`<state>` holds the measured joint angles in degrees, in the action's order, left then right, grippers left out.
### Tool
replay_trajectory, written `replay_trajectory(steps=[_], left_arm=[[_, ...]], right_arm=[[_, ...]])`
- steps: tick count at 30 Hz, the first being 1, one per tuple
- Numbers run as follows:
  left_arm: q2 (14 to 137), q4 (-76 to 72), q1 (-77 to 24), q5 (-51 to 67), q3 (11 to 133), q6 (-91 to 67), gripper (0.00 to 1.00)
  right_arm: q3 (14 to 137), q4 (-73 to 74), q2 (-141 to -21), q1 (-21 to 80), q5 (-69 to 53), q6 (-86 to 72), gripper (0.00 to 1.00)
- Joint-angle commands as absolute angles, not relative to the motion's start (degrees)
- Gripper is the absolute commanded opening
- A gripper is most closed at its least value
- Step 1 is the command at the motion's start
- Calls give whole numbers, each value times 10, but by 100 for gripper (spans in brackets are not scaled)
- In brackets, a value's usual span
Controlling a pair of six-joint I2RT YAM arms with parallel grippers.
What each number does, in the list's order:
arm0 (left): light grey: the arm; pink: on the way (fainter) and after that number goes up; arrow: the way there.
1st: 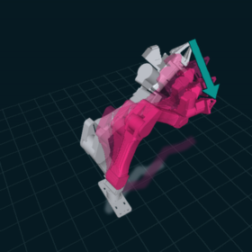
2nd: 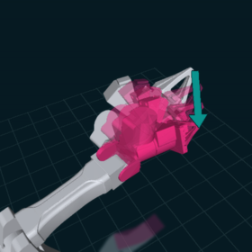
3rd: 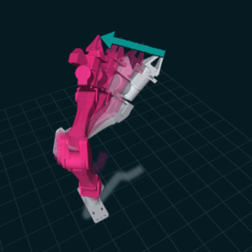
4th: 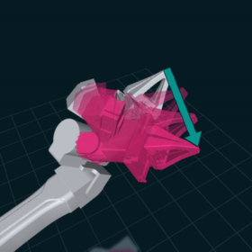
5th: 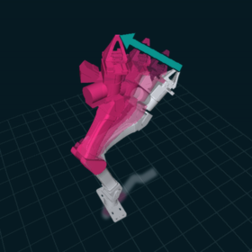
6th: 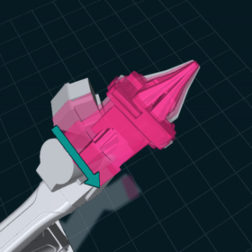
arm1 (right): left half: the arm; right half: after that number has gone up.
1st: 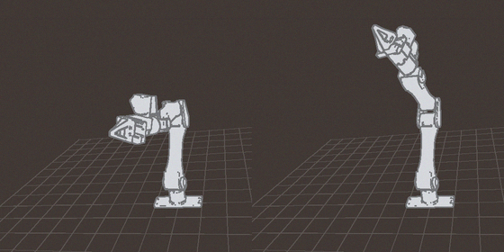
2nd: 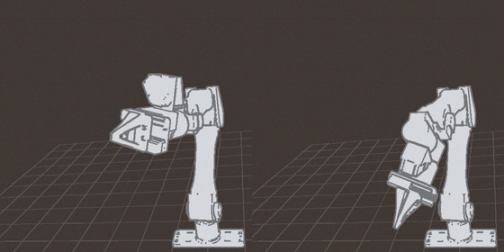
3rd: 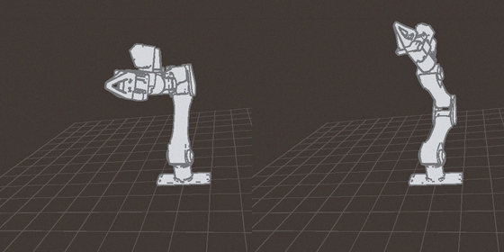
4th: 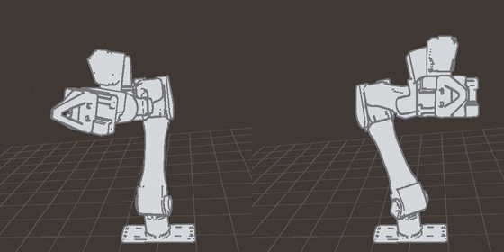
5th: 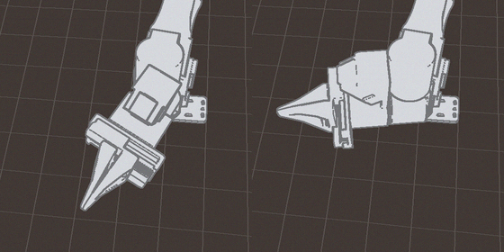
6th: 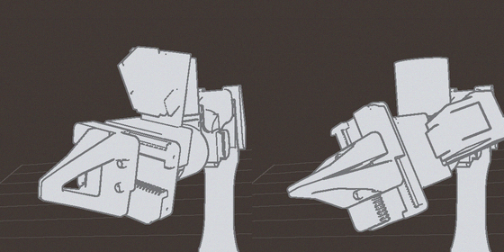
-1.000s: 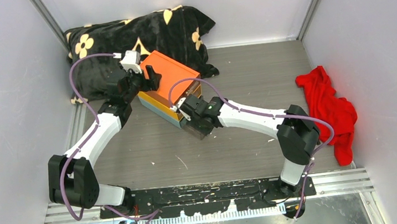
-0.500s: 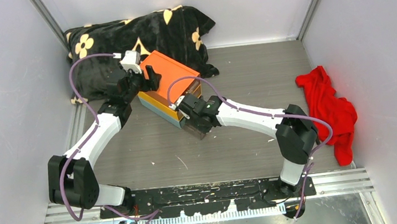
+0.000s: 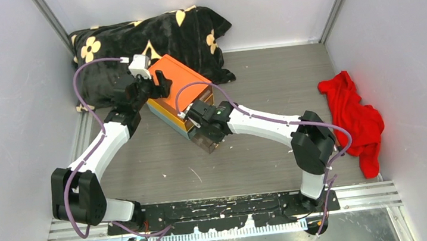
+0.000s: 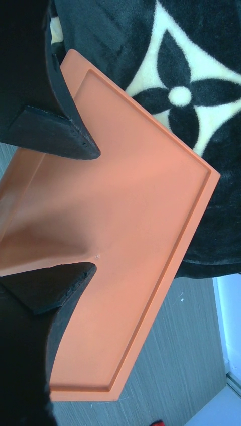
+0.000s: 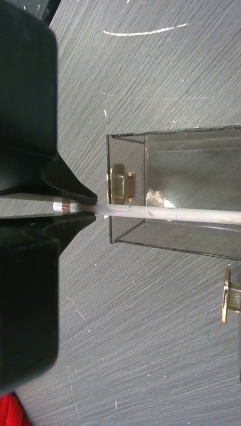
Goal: Organize the makeup
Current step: Place the makeup brush in the drawer, then pick up the lipstick at the center of the board.
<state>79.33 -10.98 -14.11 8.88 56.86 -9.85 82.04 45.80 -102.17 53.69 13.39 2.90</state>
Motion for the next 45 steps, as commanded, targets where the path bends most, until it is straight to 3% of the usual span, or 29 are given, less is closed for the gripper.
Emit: replay_trajectory(steps=[1,6,20,21,23,27,29,32,34,41,45], left_arm=[[803,11,-137,85,540,-117,75],[804,10,-137,88,540,-118,75],[803,13,-137,80,542,-113,75],[803,14,-136,79,543,-113,75],[804,13,-137,78,543,-113,76],[811,13,-137,80,544,-112,76],[814,12,-137,82,545,-112,76],[818,11,-137,86,548,-114,76],[820,11,-136,92,551,-115,76],[822,5,-137,107,552,-127,76],[824,4,-137,108,548,-129,76]], right_arm=[[860,344,-1012,532,147,22,20],[820,303,-972,532,142,17,36],[746,275,-838,532,172,3,38],[737,277,-826,532,185,1,42],[715,275,-805,532,221,-3,60],[655,272,-776,528,303,-41,63],[626,279,-763,515,340,-85,79],[601,300,-749,470,354,-141,82],[584,307,-743,445,359,-163,98],[583,342,-752,351,351,-195,99],[557,335,-750,260,284,-191,96]])
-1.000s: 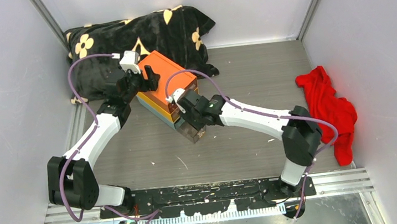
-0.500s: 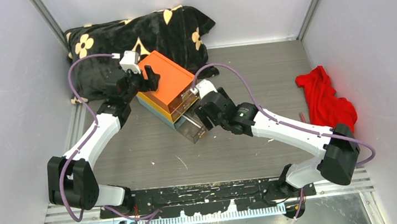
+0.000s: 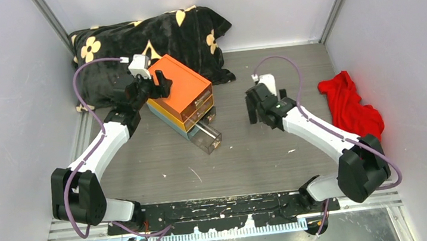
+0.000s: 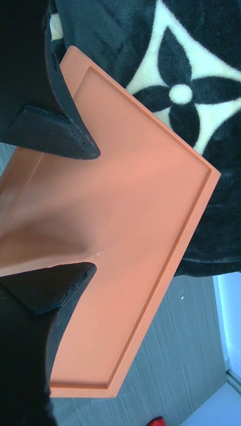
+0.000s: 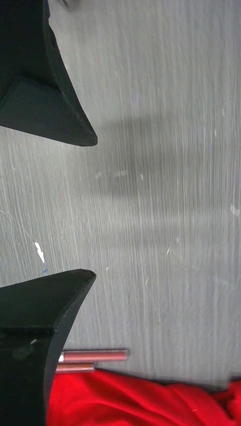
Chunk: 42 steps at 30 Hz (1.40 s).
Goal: Organize the makeup
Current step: Pick up the lipstick at the center of the board.
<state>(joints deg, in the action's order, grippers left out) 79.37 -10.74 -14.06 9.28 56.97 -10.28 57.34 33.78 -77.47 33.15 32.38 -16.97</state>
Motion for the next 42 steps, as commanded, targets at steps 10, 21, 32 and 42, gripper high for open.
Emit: replay_trajectory(steps=[10,21,32,42], left_arm=[[831,4,-137,119,553,-139,76],[842,4,-136,128,558,-152,75],[854,14,-137,134,570,-148,75],[856,29,-137,132,579,-145,74]], right_arm=[[478,321,-734,53,195,-203,87],[446,296,-781,-90,170,-243,85],[456,288,-760,-122,250,-268,85],[483,260,-785,-150,234,-263,87]])
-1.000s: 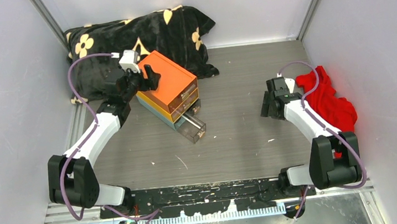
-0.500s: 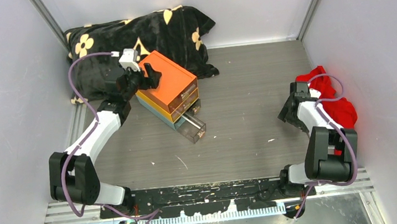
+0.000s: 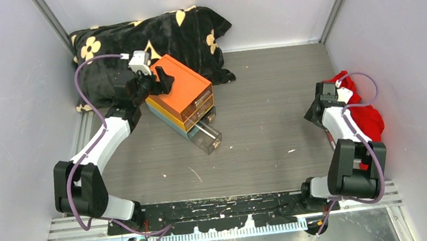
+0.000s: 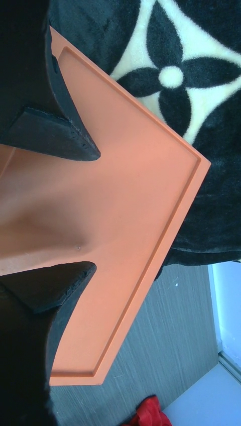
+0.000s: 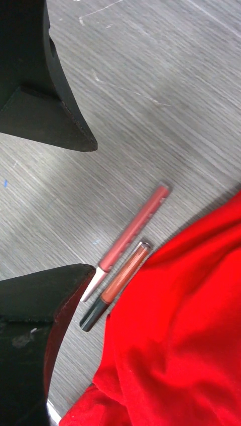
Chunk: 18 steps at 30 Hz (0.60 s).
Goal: Organize the makeup
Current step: Pick up the lipstick at the center of the board.
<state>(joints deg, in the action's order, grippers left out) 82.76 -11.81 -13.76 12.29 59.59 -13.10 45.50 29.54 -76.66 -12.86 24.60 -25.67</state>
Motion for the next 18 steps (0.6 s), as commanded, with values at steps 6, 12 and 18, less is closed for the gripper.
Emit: replay_trajectory(steps=[6,12,18], left_arm=[[843,43,-137,117,582,-133,74],[846,44,-137,114,581,-132,74],[847,55,-137,111,589,-123,74]], right_arm=[[470,226,-814,-152,214,-269,86],[480,213,-854,-155,205,-263,87],[479,190,-882,-182,180,-265,87]])
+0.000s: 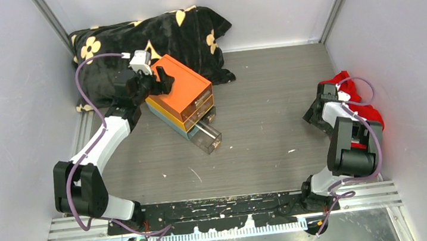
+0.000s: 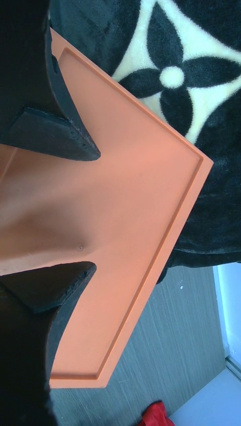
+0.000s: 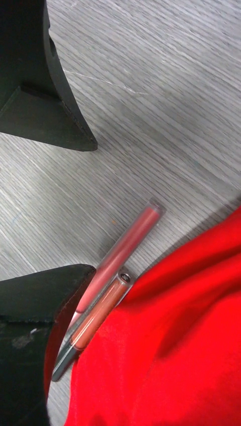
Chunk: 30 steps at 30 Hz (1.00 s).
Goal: Organize the makeup
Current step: Pick up the lipstick at the center of the board.
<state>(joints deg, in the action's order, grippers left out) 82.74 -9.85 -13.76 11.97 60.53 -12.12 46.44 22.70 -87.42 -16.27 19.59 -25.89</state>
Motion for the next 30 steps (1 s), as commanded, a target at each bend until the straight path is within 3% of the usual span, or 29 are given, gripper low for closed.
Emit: replay_trajectory(steps=[1,7,13,22,30], left_arm=[[847,56,-137,111,590,-123,74],[844,54,-137,110,587,-123,74],[845,52,-137,111,587,-121,74],[843,47,-137,115,581,-124,74],[841,47,-137,115,583,-124,74]], right_arm=[[478,185,-885,-184,175,-265,87],[485,181,-899,-187,163,-264,86],[479,192,-864,-187,133,-272,78],[504,227,-821,-186,154,-266,80],[495,213,-855,-187,159,-264,81]])
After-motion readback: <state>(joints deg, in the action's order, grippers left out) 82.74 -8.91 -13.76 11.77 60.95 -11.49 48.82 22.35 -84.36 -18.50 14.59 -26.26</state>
